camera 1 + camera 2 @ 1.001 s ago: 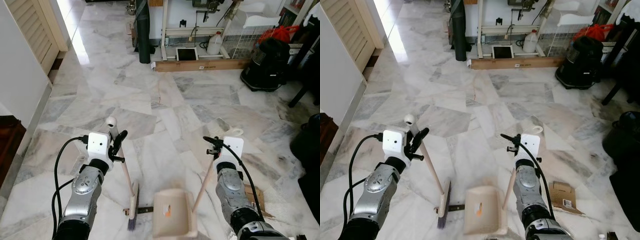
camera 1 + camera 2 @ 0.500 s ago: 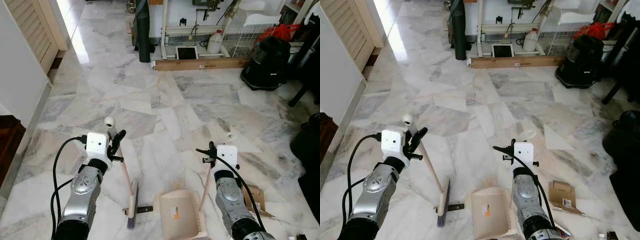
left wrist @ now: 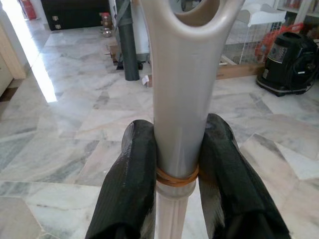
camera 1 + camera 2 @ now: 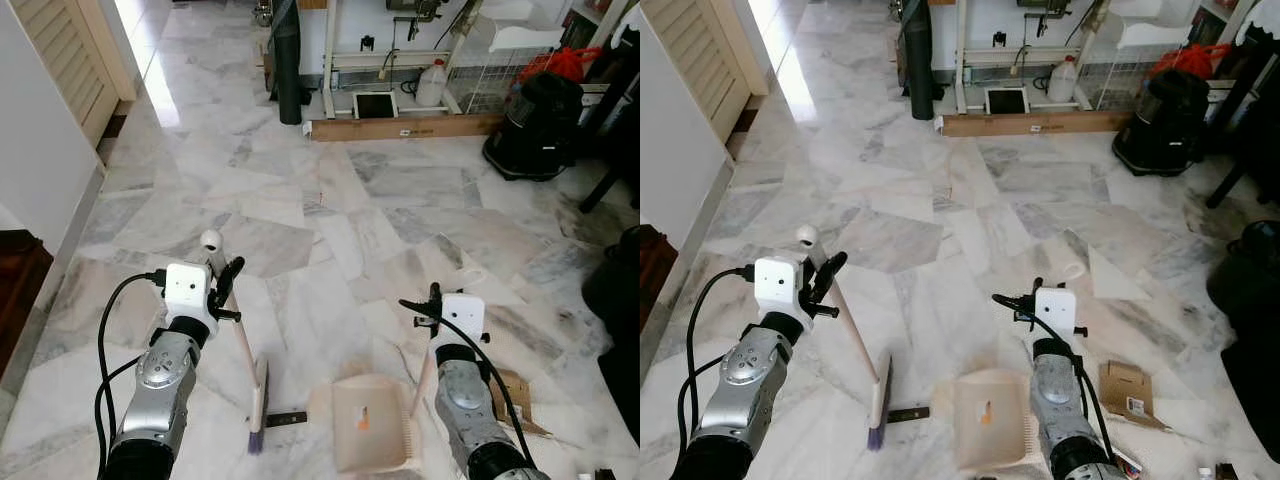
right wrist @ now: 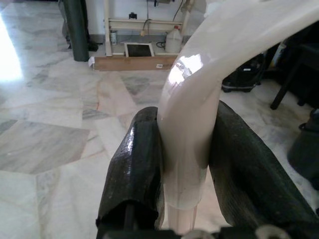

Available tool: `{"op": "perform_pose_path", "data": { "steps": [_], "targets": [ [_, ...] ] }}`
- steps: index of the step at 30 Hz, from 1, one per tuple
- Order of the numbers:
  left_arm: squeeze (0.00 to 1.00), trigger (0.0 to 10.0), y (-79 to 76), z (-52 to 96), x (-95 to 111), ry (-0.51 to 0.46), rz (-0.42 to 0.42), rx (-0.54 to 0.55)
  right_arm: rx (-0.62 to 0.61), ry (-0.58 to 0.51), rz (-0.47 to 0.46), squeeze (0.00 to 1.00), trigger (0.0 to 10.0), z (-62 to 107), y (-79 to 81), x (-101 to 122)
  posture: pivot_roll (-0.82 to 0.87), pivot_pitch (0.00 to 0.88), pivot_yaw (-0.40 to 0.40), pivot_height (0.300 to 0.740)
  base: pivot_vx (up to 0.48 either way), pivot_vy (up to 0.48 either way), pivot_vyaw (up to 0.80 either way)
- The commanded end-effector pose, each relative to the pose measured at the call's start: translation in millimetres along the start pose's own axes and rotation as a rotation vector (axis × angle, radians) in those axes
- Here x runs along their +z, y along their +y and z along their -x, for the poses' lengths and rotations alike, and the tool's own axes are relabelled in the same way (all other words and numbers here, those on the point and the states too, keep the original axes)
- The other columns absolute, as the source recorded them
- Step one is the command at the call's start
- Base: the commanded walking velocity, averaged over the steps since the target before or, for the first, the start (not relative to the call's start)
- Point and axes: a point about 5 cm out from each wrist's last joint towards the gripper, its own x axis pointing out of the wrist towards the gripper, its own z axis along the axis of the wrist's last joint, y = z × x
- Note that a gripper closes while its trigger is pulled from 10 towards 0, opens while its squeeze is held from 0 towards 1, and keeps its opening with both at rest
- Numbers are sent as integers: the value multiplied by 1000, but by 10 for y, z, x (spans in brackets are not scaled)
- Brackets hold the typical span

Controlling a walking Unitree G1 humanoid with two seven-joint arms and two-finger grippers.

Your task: Sweep floor

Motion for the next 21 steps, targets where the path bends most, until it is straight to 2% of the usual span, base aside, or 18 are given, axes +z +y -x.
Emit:
{"op": "perform_pose_path", "data": {
  "steps": [1,9,14,21],
  "targets": [
    [0,10000,46,-32,138,-62,-29,3,0,-39,-6,0,10000,-30,13,71,-7,96,-8,740,0,0,0],
    [0,10000,91,-20,132,-61,-42,12,1,-30,-29,0,10000,61,72,-6,-2,93,-7,740,0,0,0],
    [0,10000,98,-15,130,-60,-47,13,11,16,-2,0,10000,115,92,-99,4,93,-5,740,0,0,0],
    [0,10000,120,17,59,-25,-55,11,12,28,6,0,10000,140,85,-135,2,96,-5,740,0,0,0]
  ]
}}
